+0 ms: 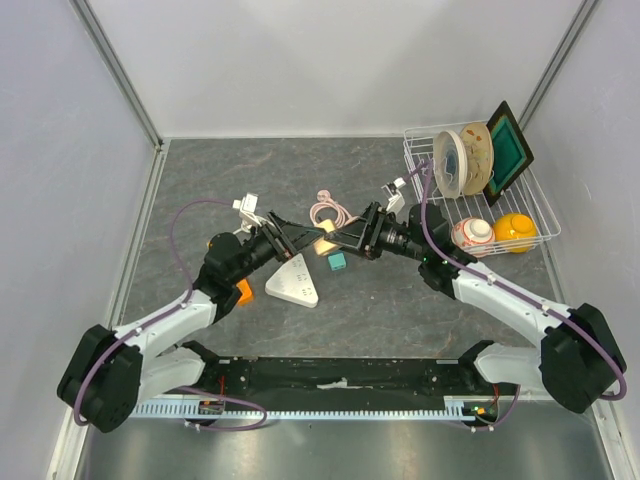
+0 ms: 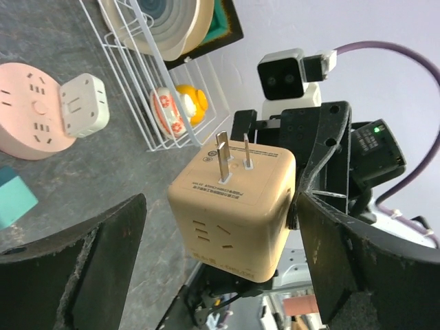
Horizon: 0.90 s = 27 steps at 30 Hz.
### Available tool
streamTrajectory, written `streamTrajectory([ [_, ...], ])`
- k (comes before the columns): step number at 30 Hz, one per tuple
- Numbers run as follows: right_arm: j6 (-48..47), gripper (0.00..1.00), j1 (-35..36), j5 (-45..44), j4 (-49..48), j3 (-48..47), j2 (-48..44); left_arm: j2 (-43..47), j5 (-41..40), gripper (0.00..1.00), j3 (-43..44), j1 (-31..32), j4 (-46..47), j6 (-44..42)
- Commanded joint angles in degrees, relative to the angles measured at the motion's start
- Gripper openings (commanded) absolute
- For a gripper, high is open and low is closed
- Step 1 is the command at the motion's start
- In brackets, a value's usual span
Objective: Insert the plug
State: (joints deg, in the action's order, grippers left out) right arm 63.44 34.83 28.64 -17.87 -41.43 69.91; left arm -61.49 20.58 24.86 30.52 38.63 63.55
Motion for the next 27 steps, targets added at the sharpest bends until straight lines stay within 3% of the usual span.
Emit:
streamTrajectory([
  [1, 4.5, 0.00, -0.2, 1.3, -9.1, 1.2, -0.8, -3.2, 1.6, 0.95, -1.5, 0.1, 13.3, 8.5],
  [7, 9.2, 0.00, -0.5, 1.9, -16.5, 4.7, 0.1, -8.1, 5.9, 0.77, -0.5, 0.2, 21.9, 13.5],
  [13, 7.8, 0.00, -0.8, 1.2, -14.5, 5.2, -0.5, -6.5, 4.8, 0.37, -2.2, 0.2, 22.1, 14.4],
  [14, 6.0, 0.02, -0.8, 1.2, -13.6, 5.0, -0.5, -5.9, 4.4, 0.23, -2.2, 0.2, 21.5, 14.3],
  [15, 4.6, 0.06, -0.8, 1.2, -11.3, 4.1, -0.7, -5.6, 3.9, 0.17, -2.1, 0.2, 20.9, 14.6],
  [16, 2.9, 0.21, -0.8, 0.9, -9.9, 3.5, -1.0, -5.1, 3.5, 0.12, -2.1, 0.2, 19.0, 14.8],
  [17, 1.1, 0.28, -0.9, 0.5, -8.3, 2.9, -1.4, -4.1, 2.3, 0.02, -2.1, 0.2, 18.1, 15.3],
  [18, -3.1, 0.35, -0.8, -0.8, -4.9, 1.7, -2.3, -3.5, 1.6, 0.02, -2.2, 0.2, 16.6, 16.3],
  [19, -5.4, 0.54, -0.8, -1.7, -3.2, 1.2, -3.0, -2.8, 0.7, 0.02, -2.3, 0.2, 13.4, 17.0],
  [22, -16.3, 0.81, -0.7, -4.5, 3.0, -1.5, -5.3, -0.1, -3.3, 0.02, -3.1, 0.2, 8.2, 21.1],
  [25, -26.1, 0.95, -0.7, -6.8, 7.6, -3.3, -7.2, 2.0, -6.3, 0.02, -3.7, 0.2, 2.7, 25.6],
  [27, -29.7, 0.98, -0.7, -7.0, 8.2, -3.7, -8.0, 2.3, -6.9, 0.02, -3.2, 0.2, 0.2, 27.8],
])
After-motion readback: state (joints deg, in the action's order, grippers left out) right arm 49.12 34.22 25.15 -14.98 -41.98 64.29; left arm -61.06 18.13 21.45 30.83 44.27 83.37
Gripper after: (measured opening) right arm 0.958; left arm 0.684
